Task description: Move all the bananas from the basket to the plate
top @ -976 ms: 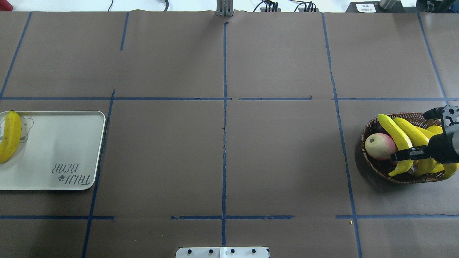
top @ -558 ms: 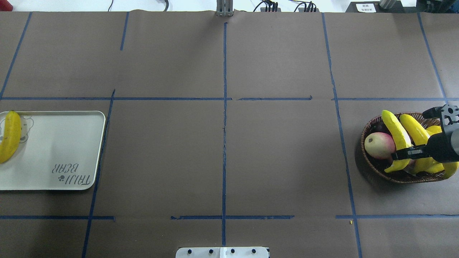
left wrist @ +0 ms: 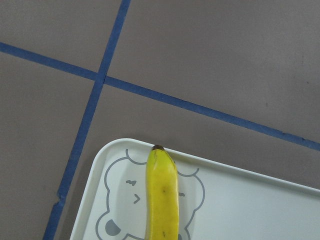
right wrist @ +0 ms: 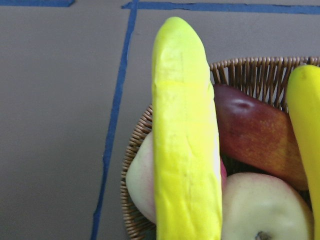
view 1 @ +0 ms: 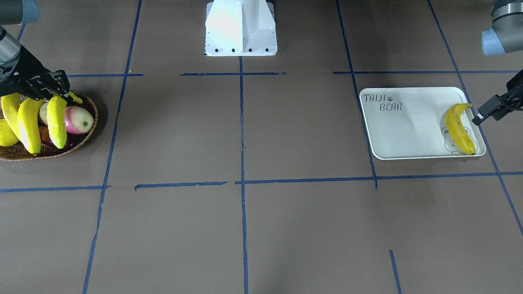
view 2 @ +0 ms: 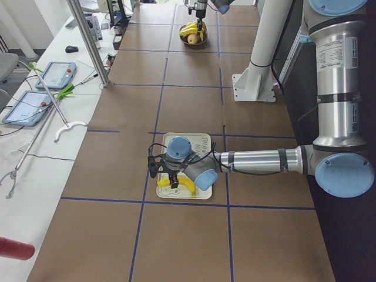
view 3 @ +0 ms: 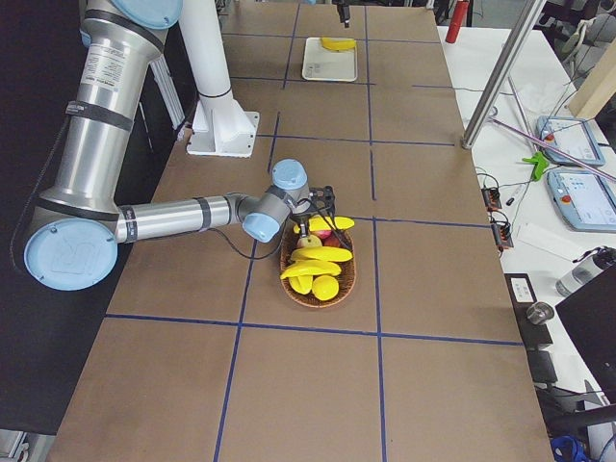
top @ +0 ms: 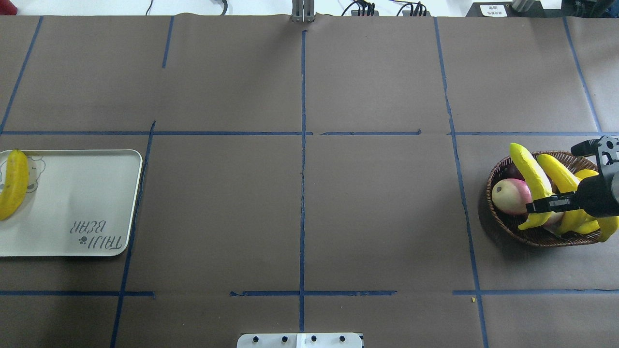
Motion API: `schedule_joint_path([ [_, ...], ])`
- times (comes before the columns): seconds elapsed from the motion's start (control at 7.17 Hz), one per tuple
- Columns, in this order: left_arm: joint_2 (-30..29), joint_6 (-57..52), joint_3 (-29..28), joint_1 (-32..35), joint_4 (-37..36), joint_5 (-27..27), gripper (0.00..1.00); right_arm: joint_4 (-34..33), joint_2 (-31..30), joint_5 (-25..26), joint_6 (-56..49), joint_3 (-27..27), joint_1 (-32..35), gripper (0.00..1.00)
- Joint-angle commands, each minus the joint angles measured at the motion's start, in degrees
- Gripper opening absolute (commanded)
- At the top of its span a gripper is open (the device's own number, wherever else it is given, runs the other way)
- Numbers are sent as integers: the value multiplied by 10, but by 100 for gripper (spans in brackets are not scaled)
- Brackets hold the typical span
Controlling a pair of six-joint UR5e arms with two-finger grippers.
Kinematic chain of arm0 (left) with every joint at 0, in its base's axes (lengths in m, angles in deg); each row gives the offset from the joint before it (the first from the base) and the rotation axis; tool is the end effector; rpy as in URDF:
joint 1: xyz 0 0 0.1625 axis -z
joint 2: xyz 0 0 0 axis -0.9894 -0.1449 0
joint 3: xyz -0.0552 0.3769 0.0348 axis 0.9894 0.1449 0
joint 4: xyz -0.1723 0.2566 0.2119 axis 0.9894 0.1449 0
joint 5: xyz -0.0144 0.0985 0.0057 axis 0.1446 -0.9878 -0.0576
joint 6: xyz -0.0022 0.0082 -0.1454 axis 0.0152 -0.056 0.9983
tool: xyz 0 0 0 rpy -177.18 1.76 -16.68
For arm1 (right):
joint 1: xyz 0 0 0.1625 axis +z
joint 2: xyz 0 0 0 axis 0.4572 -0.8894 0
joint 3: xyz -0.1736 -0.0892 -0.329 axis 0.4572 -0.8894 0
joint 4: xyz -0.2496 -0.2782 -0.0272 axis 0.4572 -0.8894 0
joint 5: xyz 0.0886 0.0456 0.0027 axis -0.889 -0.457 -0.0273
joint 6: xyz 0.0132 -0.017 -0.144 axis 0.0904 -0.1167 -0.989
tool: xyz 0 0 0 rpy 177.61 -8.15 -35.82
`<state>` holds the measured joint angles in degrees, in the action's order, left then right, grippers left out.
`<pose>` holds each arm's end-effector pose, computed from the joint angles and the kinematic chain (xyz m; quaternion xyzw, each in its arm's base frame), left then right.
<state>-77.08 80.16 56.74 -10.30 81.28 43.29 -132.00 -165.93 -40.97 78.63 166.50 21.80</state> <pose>0.1080 -0.4271 0.6177 0.0377 0.4599 -0.1608 0.8725 -0.2195 -0.3360 0.5005 0.0966 -0.4698 -0.0373 0.8767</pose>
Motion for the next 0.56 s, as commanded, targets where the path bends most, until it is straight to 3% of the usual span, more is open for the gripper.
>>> schedule_joint_path([
  [0.0,7,1,-1,-1,41,0,100,-8,2,-66,0,36,56,2],
  [0.28,9,8,-2,-3,105,5,100,-11,20,-79,2,45,54,1],
  [0.42,7,8,0,-4,125,7,100,-44,63,-79,3,46,52,1],
])
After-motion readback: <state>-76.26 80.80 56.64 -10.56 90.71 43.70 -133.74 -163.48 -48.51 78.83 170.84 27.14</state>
